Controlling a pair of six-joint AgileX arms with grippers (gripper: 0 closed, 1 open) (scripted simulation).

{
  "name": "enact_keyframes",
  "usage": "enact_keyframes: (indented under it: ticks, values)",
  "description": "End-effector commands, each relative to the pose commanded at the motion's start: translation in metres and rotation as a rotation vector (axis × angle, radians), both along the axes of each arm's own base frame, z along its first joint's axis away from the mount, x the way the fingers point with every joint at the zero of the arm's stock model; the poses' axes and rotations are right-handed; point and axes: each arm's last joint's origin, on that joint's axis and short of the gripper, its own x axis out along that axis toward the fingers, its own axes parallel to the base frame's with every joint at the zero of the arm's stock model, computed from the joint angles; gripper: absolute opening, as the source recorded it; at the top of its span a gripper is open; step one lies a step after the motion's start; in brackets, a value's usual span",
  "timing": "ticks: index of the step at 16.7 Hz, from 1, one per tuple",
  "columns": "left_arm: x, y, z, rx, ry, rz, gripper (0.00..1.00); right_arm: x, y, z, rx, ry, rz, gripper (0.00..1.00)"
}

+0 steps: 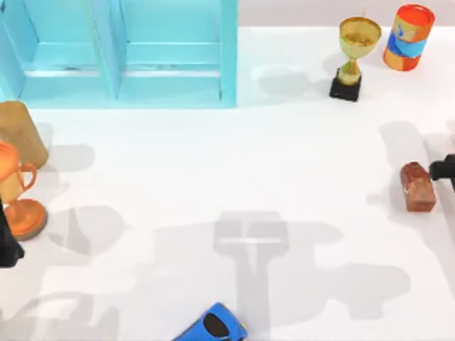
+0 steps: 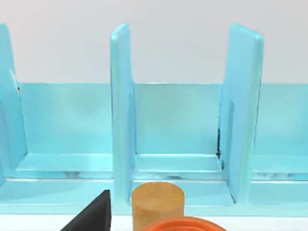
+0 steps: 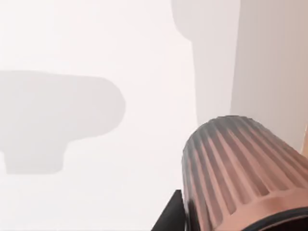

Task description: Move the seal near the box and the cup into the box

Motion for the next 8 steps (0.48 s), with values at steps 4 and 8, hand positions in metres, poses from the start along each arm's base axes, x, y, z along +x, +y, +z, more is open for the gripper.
enact_keyframes:
  ticks: [4,8]
  values:
    - [0.0,0.0,0.0,0.0,0.0,0.0,1.0,-0.0037,-0.0088,0.0106,0.002,-0.011,0.0,0.0]
    - [0.0,0.0,0.0,0.0,0.0,0.0,1.0,-0.003,-0.0114,0.0096,0.002,-0.01,0.002,0.0]
